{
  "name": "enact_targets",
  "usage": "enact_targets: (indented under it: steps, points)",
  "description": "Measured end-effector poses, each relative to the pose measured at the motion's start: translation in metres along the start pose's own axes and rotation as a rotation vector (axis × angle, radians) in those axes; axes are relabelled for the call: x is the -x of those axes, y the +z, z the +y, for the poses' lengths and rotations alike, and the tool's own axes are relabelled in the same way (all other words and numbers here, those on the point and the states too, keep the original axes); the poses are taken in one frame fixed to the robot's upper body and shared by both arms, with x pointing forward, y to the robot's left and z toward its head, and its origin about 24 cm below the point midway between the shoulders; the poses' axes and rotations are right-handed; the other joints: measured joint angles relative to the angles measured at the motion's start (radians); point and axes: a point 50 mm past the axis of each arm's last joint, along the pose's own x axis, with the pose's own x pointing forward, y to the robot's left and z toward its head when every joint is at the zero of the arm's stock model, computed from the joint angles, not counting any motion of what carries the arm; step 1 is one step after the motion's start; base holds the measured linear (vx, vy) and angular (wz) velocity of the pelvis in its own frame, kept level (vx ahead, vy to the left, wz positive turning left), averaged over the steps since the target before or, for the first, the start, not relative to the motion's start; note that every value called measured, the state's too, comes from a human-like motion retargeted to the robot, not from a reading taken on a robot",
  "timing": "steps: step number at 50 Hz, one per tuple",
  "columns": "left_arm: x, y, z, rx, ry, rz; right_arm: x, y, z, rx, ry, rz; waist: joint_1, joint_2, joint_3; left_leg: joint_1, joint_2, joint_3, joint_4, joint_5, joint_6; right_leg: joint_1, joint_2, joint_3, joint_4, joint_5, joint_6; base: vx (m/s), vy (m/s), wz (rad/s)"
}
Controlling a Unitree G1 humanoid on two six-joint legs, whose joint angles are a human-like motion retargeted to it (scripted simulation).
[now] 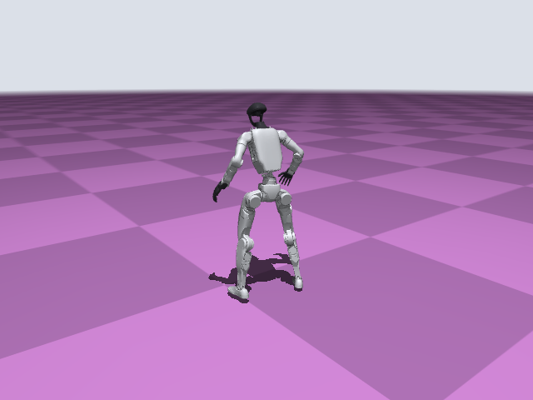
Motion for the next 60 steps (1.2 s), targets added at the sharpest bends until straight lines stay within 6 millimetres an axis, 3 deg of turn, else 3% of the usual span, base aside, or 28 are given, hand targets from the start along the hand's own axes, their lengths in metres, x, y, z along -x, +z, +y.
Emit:
enact_targets:
  steps: [6,8,10,13,15,16,17,18,20,22,23,25,27,30,32,35,37,39,40,42,43,45,48,50,52,55,57,60]
  points:
    - [0.007,0.010,0.006,0.113,0.130,-0.055,0.011,0.013,-0.001,-0.014,-0.101,-0.086,-0.048,0.021,0.032,-0.017,-0.017,-0.041,-0.093,-0.017,-0.007,-0.009,-0.020,-0.079,0.019,0.006,-0.013,-0.01,0.23,0.80]
    - [0.013,0.001,0.009,0.190,0.157,-0.013,0.015,0.016,0.004,0.039,-0.060,-0.116,-0.066,0.021,0.045,-0.049,-0.017,-0.035,-0.071,-0.033,-0.016,-0.055,-0.032,-0.050,0.067,-0.002,-0.032,-0.02,0.22,0.38]
    - [0.015,-0.006,0.011,0.244,0.166,0.026,0.021,0.017,0.007,0.086,-0.031,-0.134,-0.077,0.028,0.098,-0.046,-0.028,-0.040,-0.113,-0.024,-0.018,-0.100,-0.028,0.025,0.091,0.000,-0.037,-0.04,0.18,0.26]
    - [0.029,-0.032,0.015,0.234,0.146,0.138,0.039,0.001,0.021,0.183,0.055,-0.090,-0.087,0.023,0.151,-0.051,-0.041,-0.039,-0.190,0.011,-0.028,-0.170,0.004,0.160,0.058,0.004,-0.008,-0.04,0.10,0.15]
    - [0.046,-0.054,0.019,0.194,0.117,0.220,0.058,-0.011,0.027,0.148,0.119,-0.050,-0.101,0.016,0.162,-0.093,-0.049,-0.044,-0.209,0.027,-0.026,-0.229,0.016,0.199,0.014,0.006,0.002,-0.03,0.00,0.08]
    - [0.054,-0.062,0.019,0.426,0.146,0.257,0.067,-0.017,0.028,0.181,0.137,-0.042,-0.110,0.011,0.169,-0.129,-0.055,-0.050,-0.209,0.037,-0.022,-0.266,0.015,0.198,-0.002,0.016,-0.005,-0.08,-0.01,0.23]
    - [0.062,-0.070,0.020,0.527,0.160,0.290,0.076,-0.024,0.028,0.197,0.159,-0.021,-0.119,0.007,0.173,-0.172,-0.061,-0.060,-0.202,0.046,-0.019,-0.305,0.012,0.197,-0.013,0.028,-0.010,-0.11,-0.03,0.40]
    - [0.069,-0.079,0.021,0.371,0.115,0.331,0.085,-0.032,0.026,0.182,0.184,0.026,-0.130,0.005,0.173,-0.232,-0.071,-0.078,-0.181,0.051,-0.018,-0.350,0.006,0.196,-0.016,0.045,-0.013,-0.13,-0.04,0.67]
    - [0.082,-0.095,0.021,0.225,0.076,0.414,0.101,-0.050,0.023,0.176,0.198,0.117,-0.162,0.004,0.173,-0.400,-0.093,-0.130,-0.071,0.049,-0.016,-0.457,-0.017,0.198,0.019,0.056,-0.028,-0.17,-0.06,1.00]
    - [0.086,-0.102,0.015,0.283,0.154,0.459,0.107,-0.068,0.021,0.179,0.190,0.250,-0.197,0.013,0.173,-0.622,-0.120,-0.169,0.071,0.064,-0.008,-0.632,-0.052,0.206,0.110,0.054,-0.024,-0.22,-0.05,1.04]
    - [0.088,-0.106,0.012,0.341,0.188,0.490,0.110,-0.074,0.020,0.154,0.181,0.292,-0.208,0.030,0.173,-0.748,-0.123,-0.192,0.186,0.046,0.004,-0.726,-0.060,0.209,0.188,0.026,-0.034,-0.15,-0.03,0.72]
    - [0.106,-0.119,0.003,0.395,0.197,0.558,0.123,-0.086,0.025,0.055,0.164,0.362,-0.210,0.067,0.173,-1.006,-0.088,-0.228,0.570,-0.090,0.018,-0.909,-0.067,0.212,0.468,-0.111,-0.052,0.00,-0.02,0.06]
    - [0.114,-0.126,-0.007,0.426,0.174,0.614,0.126,-0.090,0.025,-0.009,0.186,0.399,-0.194,0.087,0.173,-1.158,-0.062,-0.251,0.785,-0.180,0.059,-1.053,-0.057,0.246,0.662,-0.211,-0.084,0.07,-0.04,-0.52]
    - [0.112,-0.135,-0.013,0.375,0.144,0.668,0.106,-0.097,0.043,-0.082,0.202,0.452,-0.183,0.074,0.173,-1.286,-0.045,-0.279,1.041,-0.318,0.114,-1.182,-0.065,0.289,0.922,-0.372,-0.132,0.21,-0.05,-0.22]
    - [0.088,-0.137,-0.029,0.321,0.110,0.730,0.083,-0.101,0.043,-0.054,0.182,0.480,-0.196,0.098,0.173,-1.320,-0.057,-0.295,1.174,-0.396,0.153,-1.210,-0.095,0.306,1.064,-0.473,-0.162,0.36,-0.02,0.30]
    - [0.038,-0.116,-0.038,0.260,0.098,0.714,0.025,-0.082,0.027,0.071,0.151,0.416,-0.213,0.100,0.173,-1.297,-0.046,-0.298,1.303,-0.492,0.187,-1.193,-0.115,0.330,1.201,-0.580,-0.206,0.47,-0.04,0.04]
    - [-0.010,-0.068,-0.026,0.302,0.152,0.536,-0.018,-0.039,-0.002,0.067,0.039,0.254,-0.219,0.103,0.141,-1.239,-0.035,-0.289,1.328,-0.538,0.199,-1.138,-0.128,0.330,1.230,-0.629,-0.224,0.62,-0.05,0.02]
    - [-0.046,0.009,0.007,0.467,0.200,0.214,-0.047,0.031,-0.040,-0.016,-0.096,-0.011,-0.219,0.094,0.077,-1.149,-0.023,-0.268,1.294,-0.562,0.204,-1.052,-0.144,0.311,1.199,-0.645,-0.220,0.78,-0.08,-0.06]
    - [-0.052,0.055,0.029,0.572,0.198,0.015,-0.051,0.073,-0.060,-0.083,-0.142,-0.178,-0.205,0.077,0.045,-1.086,-0.007,-0.251,1.257,-0.568,0.199,-0.998,-0.143,0.299,1.165,-0.645,-0.210,0.97,-0.12,-0.36]
    - [-0.047,0.141,0.042,0.818,0.096,-0.307,-0.033,0.141,-0.097,-0.169,-0.234,-0.474,-0.164,0.074,-0.035,-0.878,0.014,-0.192,1.094,-0.551,0.182,-0.808,-0.143,0.249,1.009,-0.598,-0.177,1.23,-0.10,-0.47]
    - [-0.034,0.174,0.048,0.879,0.016,-0.455,-0.017,0.169,-0.110,-0.199,-0.265,-0.614,-0.143,0.066,-0.070,-0.739,0.022,-0.159,0.980,-0.521,0.160,-0.681,-0.134,0.219,0.902,-0.550,-0.160,1.49,-0.10,-0.58]
    - [-0.002,0.217,0.060,0.803,-0.143,-0.702,0.018,0.208,-0.126,-0.232,-0.293,-0.849,-0.106,0.048,-0.142,-0.405,0.024,-0.100,0.672,-0.369,0.101,-0.388,-0.090,0.166,0.629,-0.346,-0.134,1.67,-0.10,-0.59]
    - [0.025,0.234,0.066,0.481,-0.055,-0.904,0.043,0.234,-0.134,-0.192,-0.350,-1.019,-0.101,0.041,-0.259,-0.073,-0.043,-0.156,0.227,0.257,-0.022,-0.088,-0.021,0.200,0.234,0.281,-0.107,1.66,-0.01,-0.19]
    - [0.030,0.243,0.075,0.255,0.048,-0.980,0.044,0.244,-0.134,-0.134,-0.382,-1.050,-0.117,0.041,-0.217,0.047,-0.070,-0.228,0.139,0.469,-0.059,0.025,0.032,0.304,0.156,0.519,-0.080,1.49,0.03,0.26]
    - [0.025,0.221,0.074,0.148,0.155,-0.904,0.039,0.226,-0.133,-0.109,-0.448,-0.979,-0.133,0.069,-0.241,0.030,-0.075,-0.254,0.242,0.444,-0.025,0.021,0.075,0.377,0.255,0.490,-0.074,1.32,0.04,0.38]
    - [0.017,0.200,0.083,0.143,0.285,-0.814,0.028,0.210,-0.140,-0.055,-0.505,-0.879,-0.122,0.097,-0.124,-0.048,-0.054,-0.210,0.385,0.330,0.008,-0.095,0.052,0.332,0.470,0.377,-0.129,1.10,0.03,-0.11]
    - [0.009,0.181,0.088,0.140,0.339,-0.728,0.017,0.198,-0.138,-0.025,-0.502,-0.801,-0.105,0.096,-0.043,-0.094,-0.042,-0.161,0.363,0.253,0.008,-0.170,0.019,0.286,0.474,0.300,-0.129,1.01,0.01,-0.35]
    - [-0.001,0.131,0.090,0.100,0.378,-0.527,-0.001,0.171,-0.118,-0.039,-0.455,-0.675,-0.117,0.078,0.025,-0.179,-0.020,-0.076,0.311,0.143,-0.035,-0.222,-0.005,0.228,0.312,0.194,-0.046,1.11,0.01,0.08]
